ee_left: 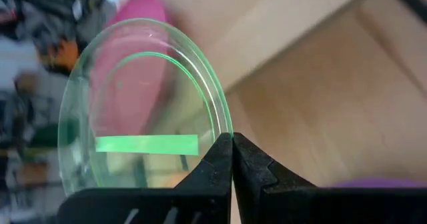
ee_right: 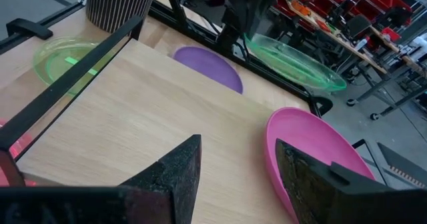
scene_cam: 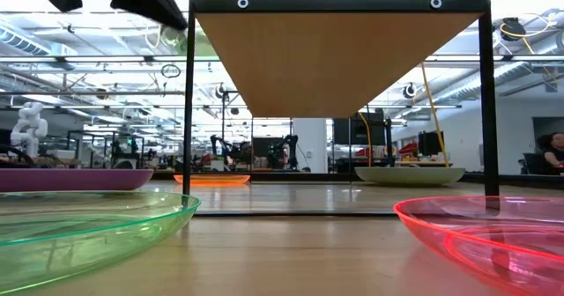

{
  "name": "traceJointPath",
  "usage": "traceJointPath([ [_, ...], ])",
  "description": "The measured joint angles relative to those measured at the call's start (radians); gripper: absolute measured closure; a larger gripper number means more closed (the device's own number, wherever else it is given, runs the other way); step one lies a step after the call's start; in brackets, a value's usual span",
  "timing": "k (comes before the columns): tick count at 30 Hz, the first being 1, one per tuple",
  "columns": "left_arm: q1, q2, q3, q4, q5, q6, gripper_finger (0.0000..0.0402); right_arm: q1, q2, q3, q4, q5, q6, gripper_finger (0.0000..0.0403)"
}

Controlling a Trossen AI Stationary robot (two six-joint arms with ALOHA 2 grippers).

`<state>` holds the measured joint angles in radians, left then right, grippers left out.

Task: Place and stack plates onto a shelf
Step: Put the transparent green plate on the shelf

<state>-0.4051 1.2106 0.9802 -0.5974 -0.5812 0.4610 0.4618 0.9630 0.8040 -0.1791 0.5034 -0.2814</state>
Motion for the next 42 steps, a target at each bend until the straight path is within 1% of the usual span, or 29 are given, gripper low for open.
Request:
traceJointPath([
  [4,-0.029,0.0,0.0,0.102,0.018,0.103,0.0401,0.0,0.0,0.0,0.0,0.001,-0.001,0.0229],
  [9,-0.052,0.021,0.0,0.256,0.102,0.219,0.0401,0.0,0.0,0.0,-0.007,0.001,-0.002,0.0229],
  [14,-0.07,0.093,0.002,0.391,0.171,0.325,0.0401,0.0,0.0,0.0,-0.035,0.001,0.004,0.0229],
  [21,-0.074,0.188,0.0,0.494,0.185,0.428,0.0401,0.0,0.0,0.0,-0.043,0.002,0.007,0.0229],
  [25,-0.062,0.218,0.0,0.53,0.215,0.436,0.0401,0.0,0.0,0.0,-0.043,0.002,0.008,0.0229],
  [29,-0.046,0.236,0.0,0.527,0.252,0.436,0.0401,0.0,0.0,0.0,-0.043,0.002,0.008,0.0229],
  [35,-0.036,0.239,0.0,0.522,0.281,0.45,0.0401,0.0,0.0,0.0,-0.043,0.002,0.008,0.0229],
  [38,-0.024,0.239,0.0,0.517,0.325,0.451,0.0401,0.0,0.0,0.0,-0.043,0.002,0.008,0.0229],
  [42,-0.009,0.239,0.0,0.51,0.355,0.45,0.0401,0.0,0.0,0.0,-0.043,0.002,0.008,0.0229],
])
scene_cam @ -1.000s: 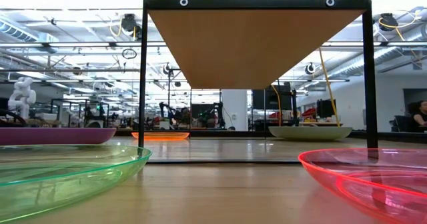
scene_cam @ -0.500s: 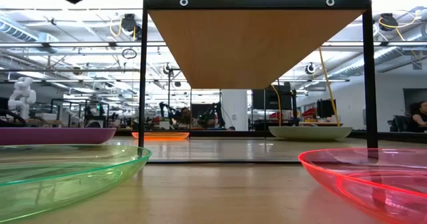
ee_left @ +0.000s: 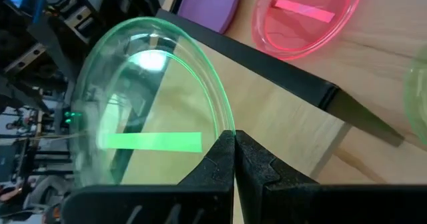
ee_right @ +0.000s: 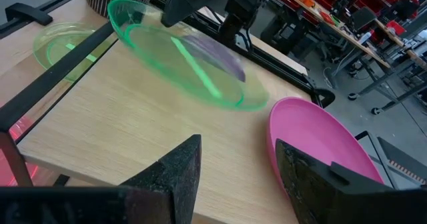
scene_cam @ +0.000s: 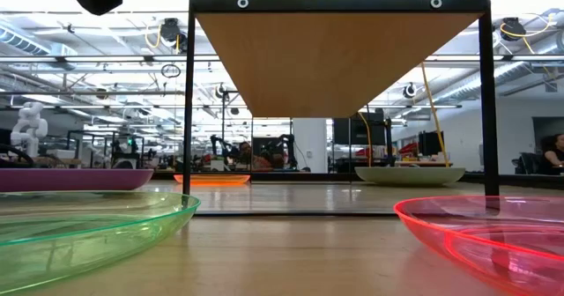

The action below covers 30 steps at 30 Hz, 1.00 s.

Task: Place and stack plates onto a shelf
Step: Put the transparent green plate on the shelf

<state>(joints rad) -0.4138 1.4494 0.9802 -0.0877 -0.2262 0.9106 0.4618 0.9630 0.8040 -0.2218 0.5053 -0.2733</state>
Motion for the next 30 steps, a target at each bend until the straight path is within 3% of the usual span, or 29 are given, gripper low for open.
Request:
traceJointPath([
  [10,0.025,0.0,0.0,-0.002,0.068,-0.042,0.0401,0.0,0.0,0.0,0.0,0.0,0.0,0.0229],
  [20,0.04,0.0,-0.001,-0.039,0.073,-0.084,0.04,0.0,0.0,0.0,0.0,0.0,0.0,0.0229],
  [30,0.05,0.021,-0.002,-0.018,0.072,-0.085,0.0371,0.0,0.0,0.0,0.0,0.0,0.0,0.0229],
])
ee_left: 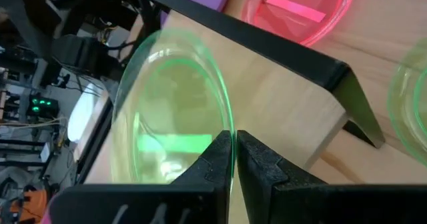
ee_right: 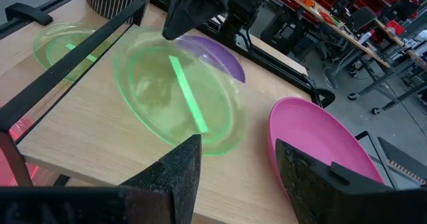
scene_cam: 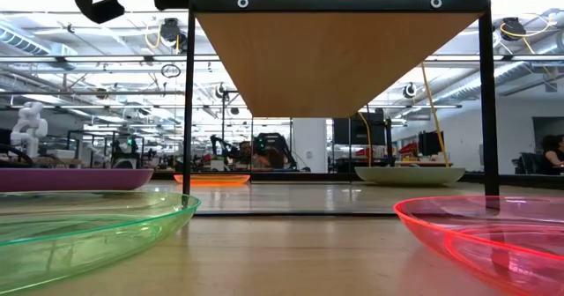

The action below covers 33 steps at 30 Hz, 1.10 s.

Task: Place and stack plates onto a shelf
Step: Put the transparent green plate on the shelf

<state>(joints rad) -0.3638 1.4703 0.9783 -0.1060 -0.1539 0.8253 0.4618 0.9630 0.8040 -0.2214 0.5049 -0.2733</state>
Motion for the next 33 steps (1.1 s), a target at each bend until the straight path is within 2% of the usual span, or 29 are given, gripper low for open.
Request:
traceJointPath([
  [14,0.009,0.011,0.001,0.05,-0.004,-0.028,0.0369,0.0,0.0,0.0,0.0,0.0,-0.001,0.0229],
  [24,-0.022,-0.04,0.001,0.055,-0.044,-0.209,0.0368,0.0,0.0,0.0,-0.001,-0.002,0.0,0.0229],
  [26,-0.034,-0.058,0.001,0.063,-0.072,-0.235,0.0368,0.0,0.0,0.0,-0.001,-0.002,0.007,0.0229],
  [30,-0.057,-0.097,0.001,0.038,-0.207,-0.315,0.0368,0.0,0.0,0.0,-0.001,-0.003,0.026,0.0229],
  [33,-0.047,-0.109,0.002,-0.03,-0.257,-0.38,0.0368,0.0,0.0,0.0,0.0,-0.003,0.026,0.0229],
])
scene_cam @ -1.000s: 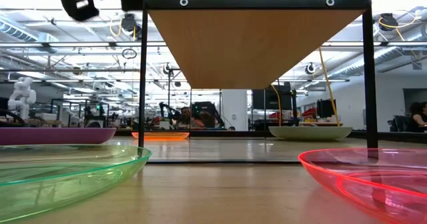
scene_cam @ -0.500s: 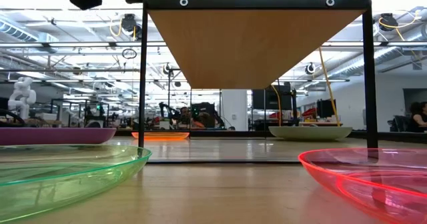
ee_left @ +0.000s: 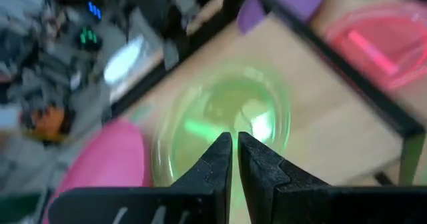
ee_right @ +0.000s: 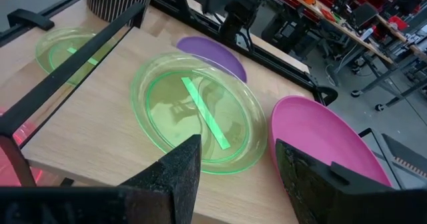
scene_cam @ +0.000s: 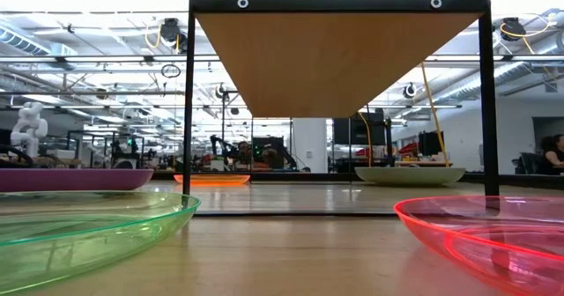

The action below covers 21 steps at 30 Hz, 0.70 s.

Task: Place and stack plates onto a shelf
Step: Put the transparent green plate on the shelf

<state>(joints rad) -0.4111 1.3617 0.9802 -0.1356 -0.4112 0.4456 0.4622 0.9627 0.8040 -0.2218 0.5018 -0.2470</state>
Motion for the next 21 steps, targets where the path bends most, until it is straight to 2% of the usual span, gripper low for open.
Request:
traceJointPath([
  [11,0.125,0.0,0.0,-0.154,-0.002,-0.283,0.0369,0.0,0.0,0.0,0.0,0.0,0.034,0.0229],
  [16,0.187,0.023,-0.001,-0.162,0.116,-0.334,0.0369,0.0,0.0,0.0,0.0,0.0,0.035,0.0229],
  [21,0.215,0.045,-0.001,-0.182,0.134,-0.348,0.0369,0.0,0.0,0.0,-0.006,0.0,0.044,0.0229],
])
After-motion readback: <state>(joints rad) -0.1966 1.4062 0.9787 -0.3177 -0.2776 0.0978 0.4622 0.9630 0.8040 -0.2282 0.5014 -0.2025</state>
